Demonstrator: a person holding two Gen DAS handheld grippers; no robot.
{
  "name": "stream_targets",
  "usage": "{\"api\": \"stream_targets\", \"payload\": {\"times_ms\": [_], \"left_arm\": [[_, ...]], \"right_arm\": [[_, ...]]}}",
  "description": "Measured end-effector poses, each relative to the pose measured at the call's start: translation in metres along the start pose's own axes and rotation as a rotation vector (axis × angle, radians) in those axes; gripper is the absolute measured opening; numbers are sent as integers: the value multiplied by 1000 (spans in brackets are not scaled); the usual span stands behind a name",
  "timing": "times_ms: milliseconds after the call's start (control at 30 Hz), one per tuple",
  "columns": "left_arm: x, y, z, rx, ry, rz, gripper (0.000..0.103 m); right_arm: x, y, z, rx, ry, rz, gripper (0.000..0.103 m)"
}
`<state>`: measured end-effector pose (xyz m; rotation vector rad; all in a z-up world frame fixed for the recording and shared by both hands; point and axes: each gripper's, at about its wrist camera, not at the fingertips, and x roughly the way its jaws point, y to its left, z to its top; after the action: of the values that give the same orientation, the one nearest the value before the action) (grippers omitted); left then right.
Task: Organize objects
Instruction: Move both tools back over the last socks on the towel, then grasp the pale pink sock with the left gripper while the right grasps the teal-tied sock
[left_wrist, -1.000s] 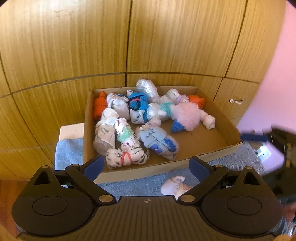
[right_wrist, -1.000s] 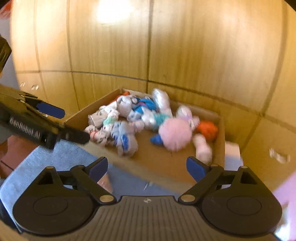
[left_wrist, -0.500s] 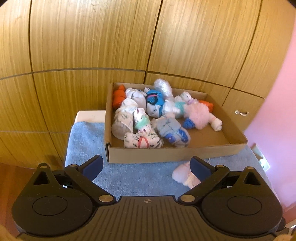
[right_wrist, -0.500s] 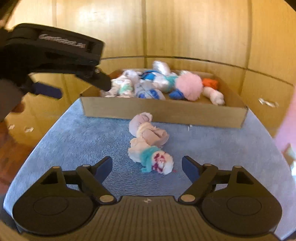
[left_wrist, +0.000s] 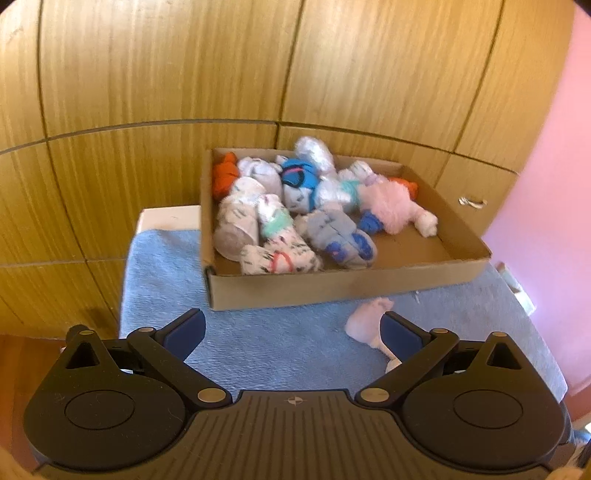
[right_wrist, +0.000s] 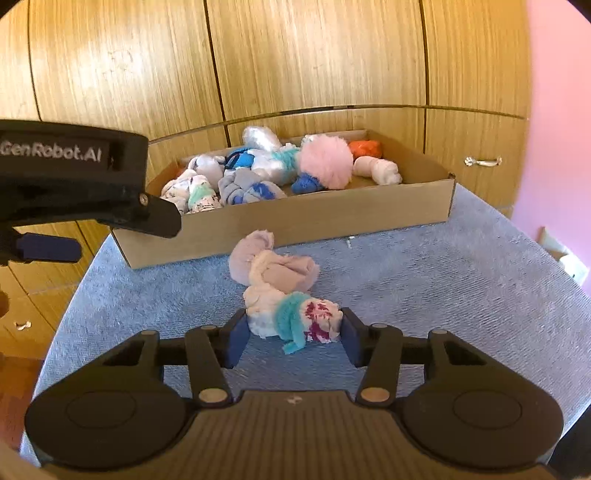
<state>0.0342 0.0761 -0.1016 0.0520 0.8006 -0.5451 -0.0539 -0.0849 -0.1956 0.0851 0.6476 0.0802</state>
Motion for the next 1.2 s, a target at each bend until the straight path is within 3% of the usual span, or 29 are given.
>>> {"api": "stream_targets", "payload": {"times_ms": [267, 467, 700, 800, 867, 1200], "left_arm": [[21, -41, -11, 121, 17, -55, 102], [47, -72, -21, 216, 33, -56, 102], [71, -80, -26, 281, 37, -72, 99], [77, -78, -25, 279, 44, -108, 87], [78, -79, -23, 308, 30, -99, 73], [68, -74, -23, 282, 18, -72, 65]], "right_arm": [[-24, -53, -7, -122, -19, 71, 48], [-39, -85, -3, -220, -70, 118, 48], [-37, -99, -2, -227, -75, 151, 48], [-34, -103, 1, -216, -75, 160, 48], [-33, -106, 3, -215, -78, 161, 48], [-35, -109, 13, -231, -97, 170, 49]]}}
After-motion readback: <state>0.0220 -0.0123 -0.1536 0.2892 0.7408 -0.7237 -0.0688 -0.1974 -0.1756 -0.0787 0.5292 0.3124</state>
